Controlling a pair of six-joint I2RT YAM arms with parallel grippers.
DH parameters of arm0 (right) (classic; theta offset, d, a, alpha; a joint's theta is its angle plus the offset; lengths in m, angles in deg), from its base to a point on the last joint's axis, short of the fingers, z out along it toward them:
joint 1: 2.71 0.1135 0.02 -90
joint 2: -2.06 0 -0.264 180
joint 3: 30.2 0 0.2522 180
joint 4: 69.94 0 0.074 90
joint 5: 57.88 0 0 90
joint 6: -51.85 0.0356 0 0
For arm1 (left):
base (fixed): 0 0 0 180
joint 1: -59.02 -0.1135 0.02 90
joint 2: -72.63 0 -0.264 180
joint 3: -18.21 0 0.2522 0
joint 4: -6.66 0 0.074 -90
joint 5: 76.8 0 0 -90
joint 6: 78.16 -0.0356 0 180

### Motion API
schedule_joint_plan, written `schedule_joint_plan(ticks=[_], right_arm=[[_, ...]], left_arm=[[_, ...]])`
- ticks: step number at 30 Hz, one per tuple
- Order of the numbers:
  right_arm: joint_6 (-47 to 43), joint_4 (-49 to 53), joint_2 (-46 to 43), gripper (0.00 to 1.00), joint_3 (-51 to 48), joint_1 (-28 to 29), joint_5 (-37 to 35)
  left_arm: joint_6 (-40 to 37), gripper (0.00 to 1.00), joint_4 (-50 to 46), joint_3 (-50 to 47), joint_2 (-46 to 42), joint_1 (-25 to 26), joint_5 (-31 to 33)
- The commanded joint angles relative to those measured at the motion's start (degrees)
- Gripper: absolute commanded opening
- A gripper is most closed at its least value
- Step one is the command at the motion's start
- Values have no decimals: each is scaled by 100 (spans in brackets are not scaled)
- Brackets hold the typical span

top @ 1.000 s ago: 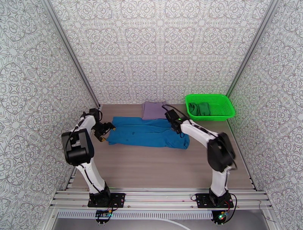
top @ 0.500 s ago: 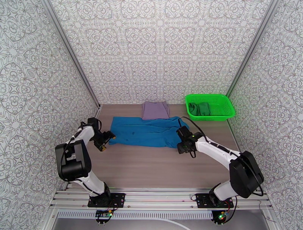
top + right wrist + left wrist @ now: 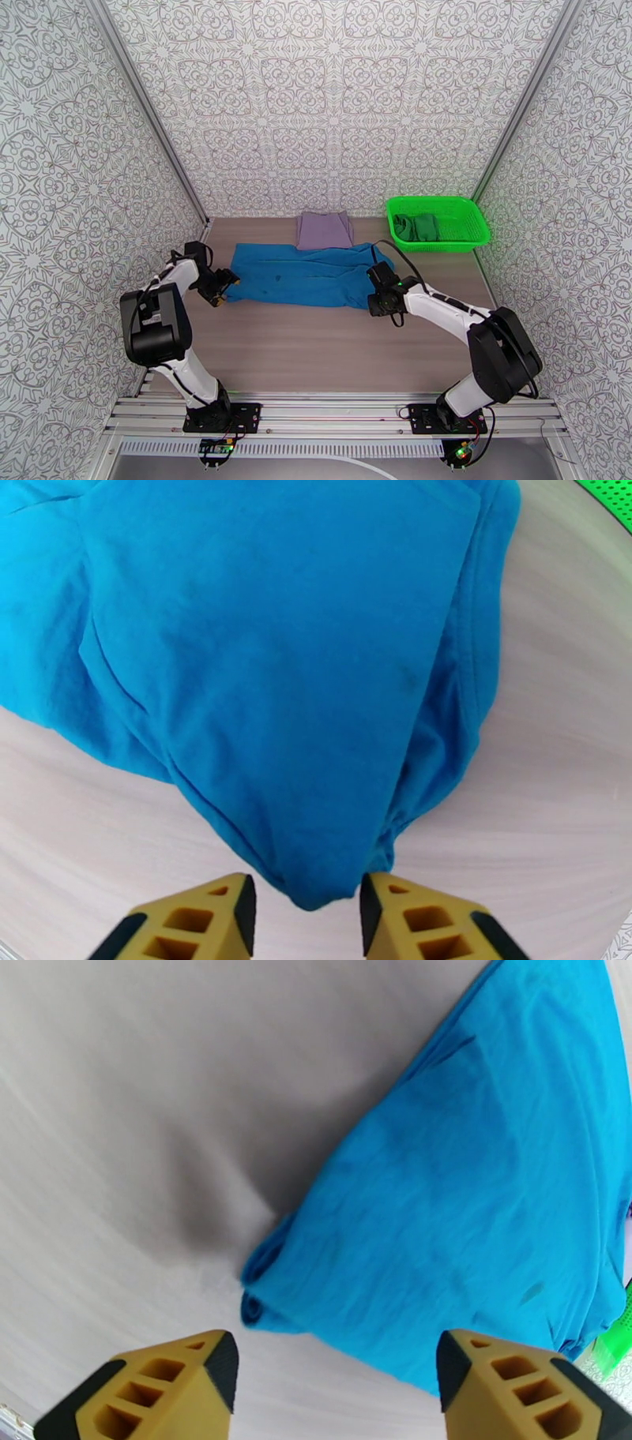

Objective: Fold and stack the mixed laundry pile

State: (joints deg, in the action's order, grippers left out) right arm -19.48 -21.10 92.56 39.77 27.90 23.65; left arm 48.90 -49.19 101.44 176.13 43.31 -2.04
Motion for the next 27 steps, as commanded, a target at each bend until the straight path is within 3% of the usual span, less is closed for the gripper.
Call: schedule_joint_plan(ticks=[1, 4, 11, 27], right_arm=[[62, -123, 48, 39, -130, -64, 113], [50, -123, 39, 37, -164, -78, 127], [98, -114, -49, 32, -268, -88, 141], [116, -198, -67, 34, -452, -97, 261]], left_arm=[[-3, 69, 43, 143, 232, 30, 46], [-75, 66, 8, 302, 404, 4, 67], [-127, 46, -58, 747, 739, 10, 66], [-301, 38, -192, 809, 842, -24, 279]])
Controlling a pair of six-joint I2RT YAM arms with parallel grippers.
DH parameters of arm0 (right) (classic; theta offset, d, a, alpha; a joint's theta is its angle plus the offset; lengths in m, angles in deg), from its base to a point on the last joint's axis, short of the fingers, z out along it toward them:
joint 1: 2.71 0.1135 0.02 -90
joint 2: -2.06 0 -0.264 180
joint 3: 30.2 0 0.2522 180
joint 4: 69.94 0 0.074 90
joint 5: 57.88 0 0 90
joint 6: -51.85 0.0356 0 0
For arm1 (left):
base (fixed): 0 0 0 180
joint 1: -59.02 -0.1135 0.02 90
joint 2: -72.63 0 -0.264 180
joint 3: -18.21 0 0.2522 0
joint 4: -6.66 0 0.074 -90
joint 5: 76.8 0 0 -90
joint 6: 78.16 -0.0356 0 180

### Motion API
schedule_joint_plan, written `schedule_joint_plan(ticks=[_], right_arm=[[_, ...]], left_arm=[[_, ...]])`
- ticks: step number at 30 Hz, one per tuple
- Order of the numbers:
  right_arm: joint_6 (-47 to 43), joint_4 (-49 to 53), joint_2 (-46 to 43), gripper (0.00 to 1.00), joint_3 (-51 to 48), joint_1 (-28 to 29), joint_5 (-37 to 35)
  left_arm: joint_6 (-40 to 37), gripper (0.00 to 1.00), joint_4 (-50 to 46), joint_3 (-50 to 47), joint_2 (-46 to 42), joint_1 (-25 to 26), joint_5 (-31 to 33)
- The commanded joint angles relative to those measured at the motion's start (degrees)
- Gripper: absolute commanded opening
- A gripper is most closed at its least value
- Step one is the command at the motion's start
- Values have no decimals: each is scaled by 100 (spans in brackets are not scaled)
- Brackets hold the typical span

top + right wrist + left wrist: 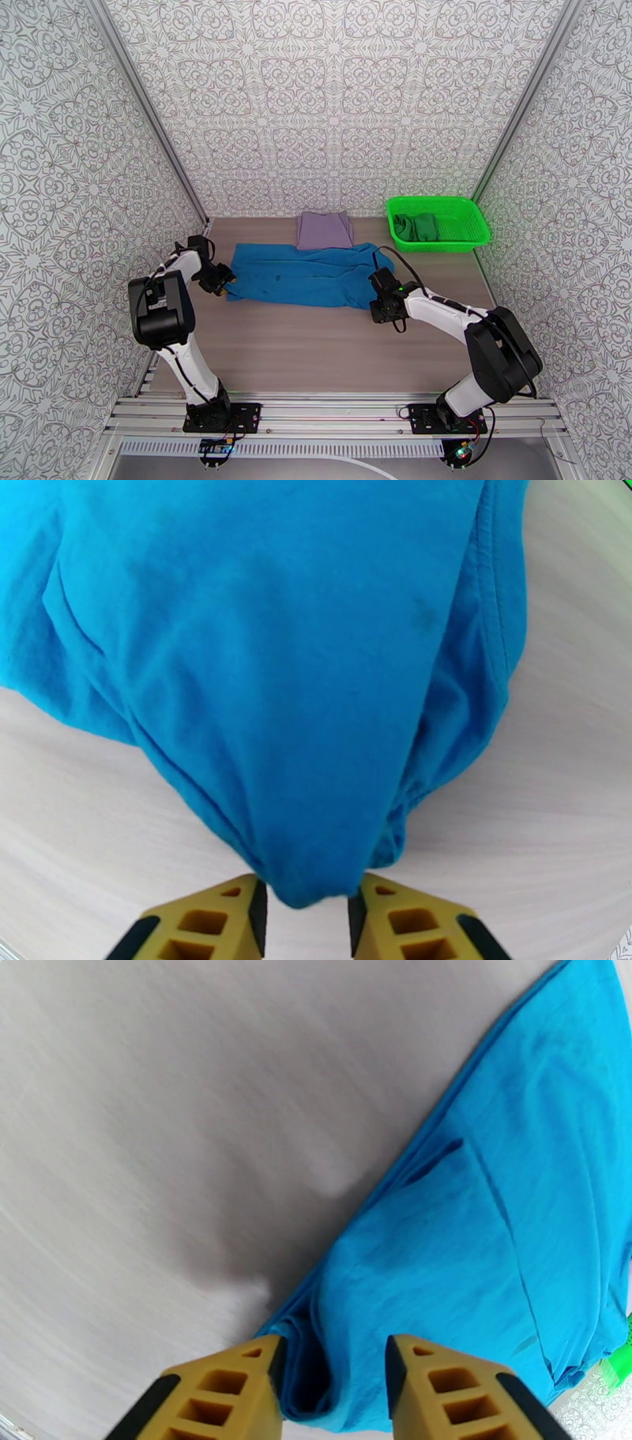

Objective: Fold and stack the mixed laundry pile

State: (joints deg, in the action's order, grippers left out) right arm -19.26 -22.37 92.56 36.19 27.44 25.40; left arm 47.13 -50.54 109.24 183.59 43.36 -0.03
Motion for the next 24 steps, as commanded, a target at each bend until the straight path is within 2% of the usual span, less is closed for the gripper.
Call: schedule_joint_plan(ticks=[1, 3, 5, 6, 15, 19, 24], right_arm=[[91, -71, -67, 34, -94, -48, 94], [87, -93, -63, 34, -103, -54, 93], [83, -110, -50, 34, -94, -75, 116], [74, -124, -50, 35, -94, -80, 128], [59, -127, -121, 36, 18, -118, 134], [41, 68, -312, 51, 112, -124, -157], [-51, 79, -302, 52, 211, -139, -262]], left_arm=[[-112, 35, -21, 2, 93, -34, 68], [-97, 26, 18, -11, 123, -33, 59], [-92, 12, 24, 14, 168, -33, 37], [-90, 1, 19, 36, 183, -32, 24], [-110, 0, -127, 136, -28, 36, -17], [-134, 0, -196, 99, -246, 37, -6], [-136, 0, -208, 51, -357, 37, -21]])
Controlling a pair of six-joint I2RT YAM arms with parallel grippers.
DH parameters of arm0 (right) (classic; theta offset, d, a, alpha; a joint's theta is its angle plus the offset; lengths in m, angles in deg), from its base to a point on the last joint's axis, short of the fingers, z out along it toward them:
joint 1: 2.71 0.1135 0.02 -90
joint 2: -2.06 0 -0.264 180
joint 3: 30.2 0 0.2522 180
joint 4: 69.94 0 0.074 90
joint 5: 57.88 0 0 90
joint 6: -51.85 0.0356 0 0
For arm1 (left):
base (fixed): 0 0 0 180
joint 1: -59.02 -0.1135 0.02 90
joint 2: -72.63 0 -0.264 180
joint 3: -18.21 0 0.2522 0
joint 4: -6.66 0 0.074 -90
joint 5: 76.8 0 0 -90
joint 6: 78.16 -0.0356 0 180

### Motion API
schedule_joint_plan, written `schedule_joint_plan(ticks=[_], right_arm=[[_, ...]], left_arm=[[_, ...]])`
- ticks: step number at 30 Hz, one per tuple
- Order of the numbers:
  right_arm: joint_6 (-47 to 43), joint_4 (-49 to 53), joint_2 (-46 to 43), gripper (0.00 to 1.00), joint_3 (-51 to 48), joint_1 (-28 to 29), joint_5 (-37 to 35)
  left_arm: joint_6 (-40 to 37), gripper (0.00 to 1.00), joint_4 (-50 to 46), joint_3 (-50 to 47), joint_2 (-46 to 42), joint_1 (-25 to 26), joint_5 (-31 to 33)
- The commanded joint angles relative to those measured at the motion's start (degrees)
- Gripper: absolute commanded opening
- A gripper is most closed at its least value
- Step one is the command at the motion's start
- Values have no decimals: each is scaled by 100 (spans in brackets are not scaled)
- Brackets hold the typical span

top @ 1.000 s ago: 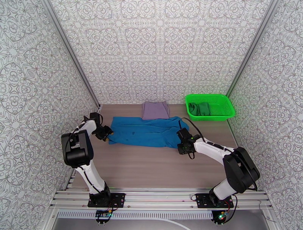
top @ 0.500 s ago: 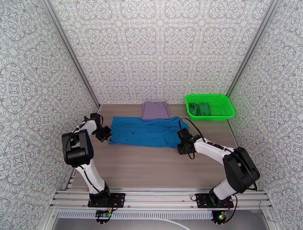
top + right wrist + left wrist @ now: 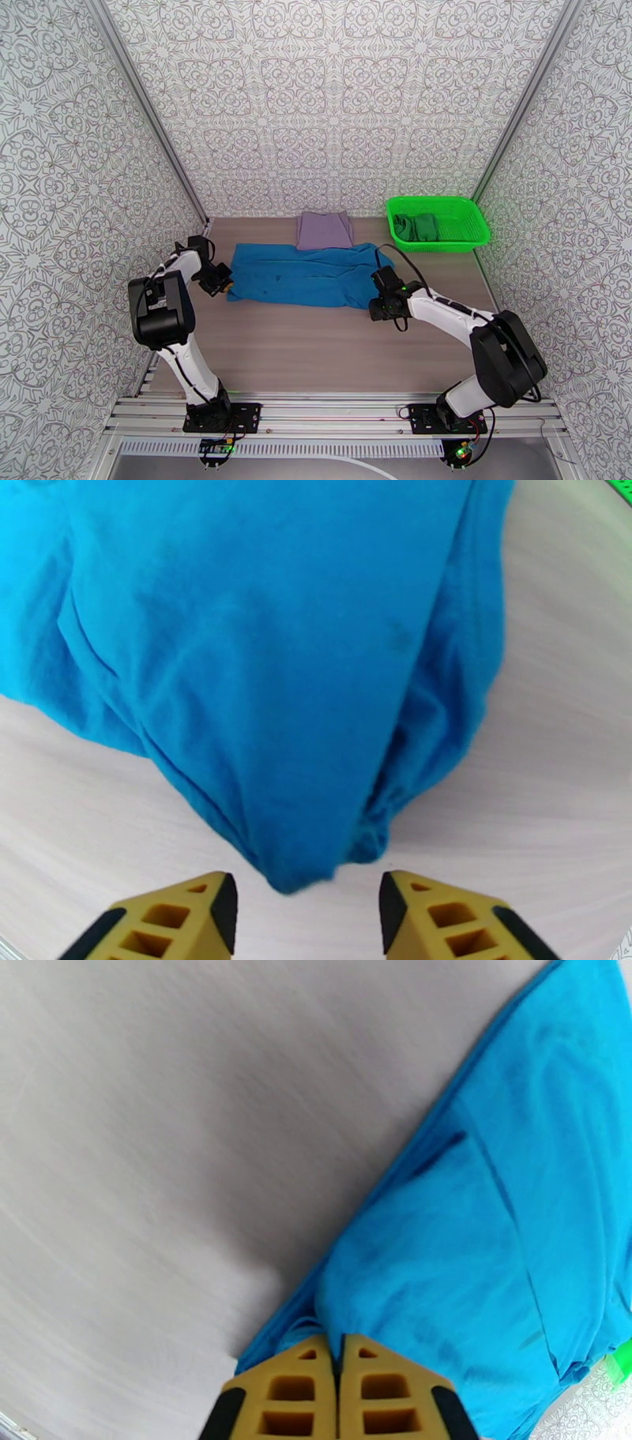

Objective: Fold and stack the mixed laundry pile

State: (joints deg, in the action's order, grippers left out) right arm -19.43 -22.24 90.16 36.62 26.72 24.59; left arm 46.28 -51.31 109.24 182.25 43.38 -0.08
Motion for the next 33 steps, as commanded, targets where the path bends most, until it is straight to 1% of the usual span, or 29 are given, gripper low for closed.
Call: schedule_joint_plan(ticks=[1, 7, 10, 11, 13, 15, 16, 17, 21, 24, 26, 29, 32, 33], right_arm=[[-51, 29, -16, 52, 176, -69, -151], [-121, -371, 195, 45, 185, -77, -84], [-154, -502, 310, 38, 214, -78, -50], [-158, -518, 343, 33, 229, -75, -35], [-125, -499, 376, 15, 236, -71, -31], [-72, -380, 314, 1, 227, -77, -39], [-42, -243, 245, 0, 228, -73, -71], [-10, -76, 139, 0, 221, -77, -134], [34, 751, -394, 0, 207, -73, -388], [-62, 1437, -632, 0, 279, -83, -438], [-113, 1835, -645, 0, 349, -93, -354], [-166, 1911, -638, 0, 345, -145, 187], [-62, 2129, -581, 0, 405, -148, 315], [12, 2183, -618, 0, 374, -141, 385]], left_arm=[[-47, 0, -129, 43, -223, 35, -25], [-42, 0, -97, -2, -209, 35, -48], [-42, 0, -98, -7, -225, 35, -59], [-42, 0, -97, -12, -232, 35, -59], [-42, 0, -124, -11, -260, 35, -55], [-42, 0, -147, -28, -341, 35, -61], [-49, 0, -173, -44, -405, 43, -227], [-59, 0, -220, -67, -496, 53, -243], [-86, 0, -449, -328, -1031, 100, -212], [-73, 0, -575, -720, -1507, 123, -157], [-28, 0, -568, -1068, -1807, 122, -144], [44, 0, -478, -1604, -2093, 142, -166], [121, 0, -440, -2081, -2329, 146, -131], [161, 0, -431, -2224, -2429, 133, 96]])
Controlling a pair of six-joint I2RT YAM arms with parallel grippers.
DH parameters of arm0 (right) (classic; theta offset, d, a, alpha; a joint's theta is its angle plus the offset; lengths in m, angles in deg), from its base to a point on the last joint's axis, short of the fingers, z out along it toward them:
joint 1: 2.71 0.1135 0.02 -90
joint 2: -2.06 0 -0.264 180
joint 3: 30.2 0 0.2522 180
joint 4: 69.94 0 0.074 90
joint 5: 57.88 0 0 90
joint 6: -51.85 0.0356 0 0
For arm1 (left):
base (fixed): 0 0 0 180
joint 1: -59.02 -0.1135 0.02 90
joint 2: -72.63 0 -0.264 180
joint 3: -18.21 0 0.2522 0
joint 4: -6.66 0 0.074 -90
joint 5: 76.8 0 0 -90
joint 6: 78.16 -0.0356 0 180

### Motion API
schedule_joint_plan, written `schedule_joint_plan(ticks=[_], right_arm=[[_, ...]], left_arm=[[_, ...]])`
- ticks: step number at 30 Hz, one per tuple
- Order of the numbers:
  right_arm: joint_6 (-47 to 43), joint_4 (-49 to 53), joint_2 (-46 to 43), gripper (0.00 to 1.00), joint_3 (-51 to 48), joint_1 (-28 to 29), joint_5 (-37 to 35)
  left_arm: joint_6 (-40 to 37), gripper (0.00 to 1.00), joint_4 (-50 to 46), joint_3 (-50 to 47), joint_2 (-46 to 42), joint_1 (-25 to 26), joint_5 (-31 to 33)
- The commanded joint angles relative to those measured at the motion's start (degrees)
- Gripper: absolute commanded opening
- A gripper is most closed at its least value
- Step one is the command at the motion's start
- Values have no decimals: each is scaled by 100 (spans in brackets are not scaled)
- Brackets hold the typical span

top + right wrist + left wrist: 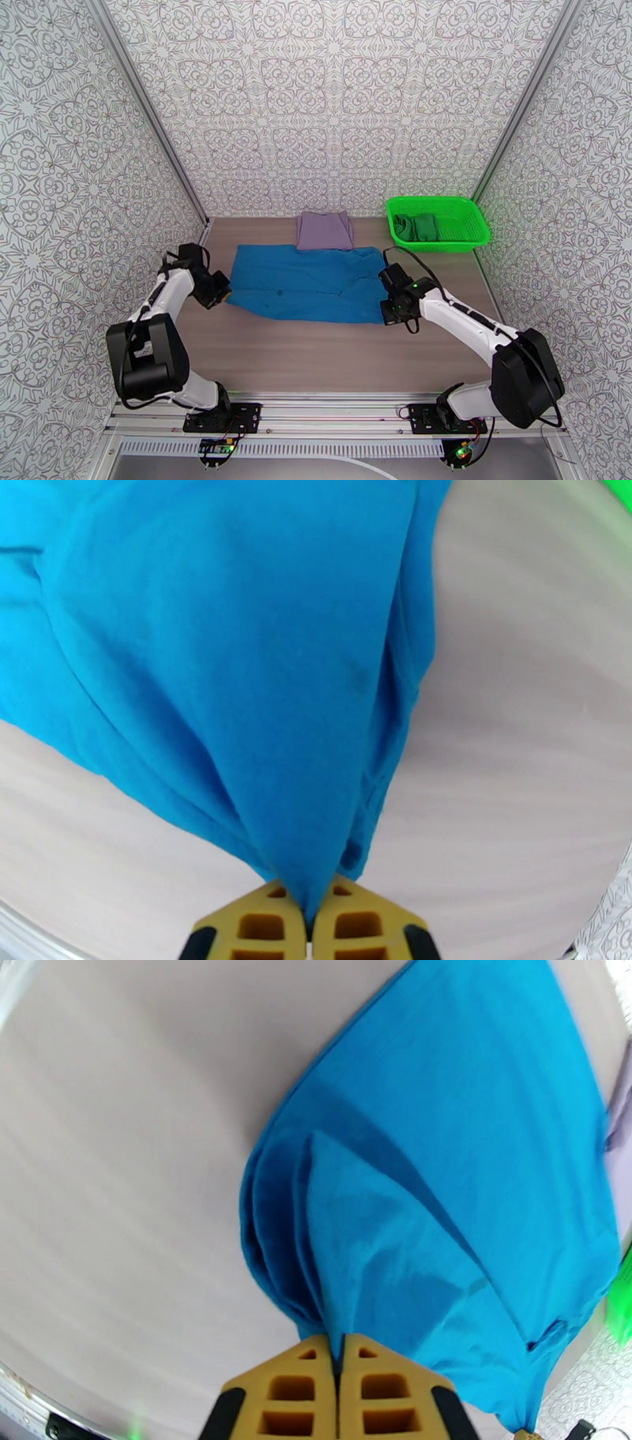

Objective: Fold and stack the mixed laundry pile

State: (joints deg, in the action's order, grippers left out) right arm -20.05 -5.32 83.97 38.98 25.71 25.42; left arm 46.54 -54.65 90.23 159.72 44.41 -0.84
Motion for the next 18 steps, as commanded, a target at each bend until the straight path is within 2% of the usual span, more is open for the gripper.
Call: schedule_joint_plan(ticks=[1, 10, 15, 18], right_arm=[[161, 538, -69, 0, 91, -46, 352], [662, 1190, -527, 0, -217, -48, -134], [677, 1656, -307, 0, 25, -56, -319], [633, 1857, -68, 0, 20, -46, -242]], left_arm=[[175, 0, -120, -429, -266, 22, 273], [198, 0, -560, -979, -849, -198, 582], [-62, 0, -852, -1042, -1032, -549, 606], [18, 0, -901, -1045, -1064, -472, 510]])
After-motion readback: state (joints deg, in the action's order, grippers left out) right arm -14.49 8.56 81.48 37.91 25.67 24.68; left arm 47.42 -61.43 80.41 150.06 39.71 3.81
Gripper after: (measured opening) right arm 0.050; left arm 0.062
